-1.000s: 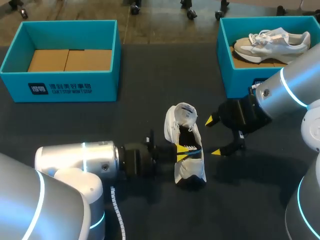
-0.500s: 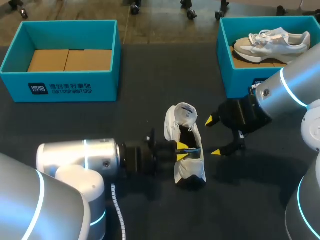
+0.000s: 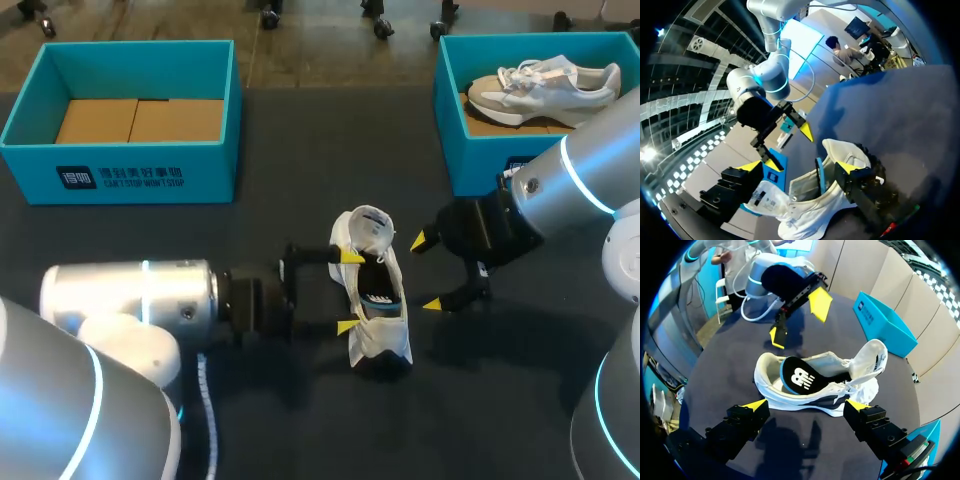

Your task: Take the shoe out of the shoebox, open the shoe tongue, remove and reinsert the insole, then place the shoe into the shoebox

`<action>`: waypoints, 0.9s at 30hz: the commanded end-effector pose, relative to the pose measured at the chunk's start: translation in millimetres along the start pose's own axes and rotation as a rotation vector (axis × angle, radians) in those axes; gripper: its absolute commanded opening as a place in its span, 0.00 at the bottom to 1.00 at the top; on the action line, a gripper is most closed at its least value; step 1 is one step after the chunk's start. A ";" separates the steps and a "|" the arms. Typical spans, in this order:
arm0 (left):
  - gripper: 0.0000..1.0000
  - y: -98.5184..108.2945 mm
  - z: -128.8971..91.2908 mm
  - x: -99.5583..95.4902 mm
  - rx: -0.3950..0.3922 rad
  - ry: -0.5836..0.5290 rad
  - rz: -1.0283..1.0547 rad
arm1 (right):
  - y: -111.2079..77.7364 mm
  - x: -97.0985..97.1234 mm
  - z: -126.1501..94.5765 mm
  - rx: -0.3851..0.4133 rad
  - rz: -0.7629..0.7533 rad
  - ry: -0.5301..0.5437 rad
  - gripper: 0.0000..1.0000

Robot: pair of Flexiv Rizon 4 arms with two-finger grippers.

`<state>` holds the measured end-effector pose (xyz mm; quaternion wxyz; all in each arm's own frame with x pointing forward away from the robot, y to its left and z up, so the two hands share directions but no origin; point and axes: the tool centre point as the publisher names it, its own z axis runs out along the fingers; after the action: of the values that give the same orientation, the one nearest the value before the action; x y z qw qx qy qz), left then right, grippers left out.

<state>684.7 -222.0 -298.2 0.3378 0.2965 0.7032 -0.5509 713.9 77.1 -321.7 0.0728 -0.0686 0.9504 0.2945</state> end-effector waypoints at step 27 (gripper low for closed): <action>1.00 18.4 -38.6 -40.0 0.026 0.663 0.016 | -2.7 3.5 -12.9 0.058 0.086 -0.022 1.00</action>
<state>709.2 -185.6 -273.5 0.1964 0.3995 0.7483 -0.4919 715.3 69.9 -322.1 0.0700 -0.0269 0.9561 0.2833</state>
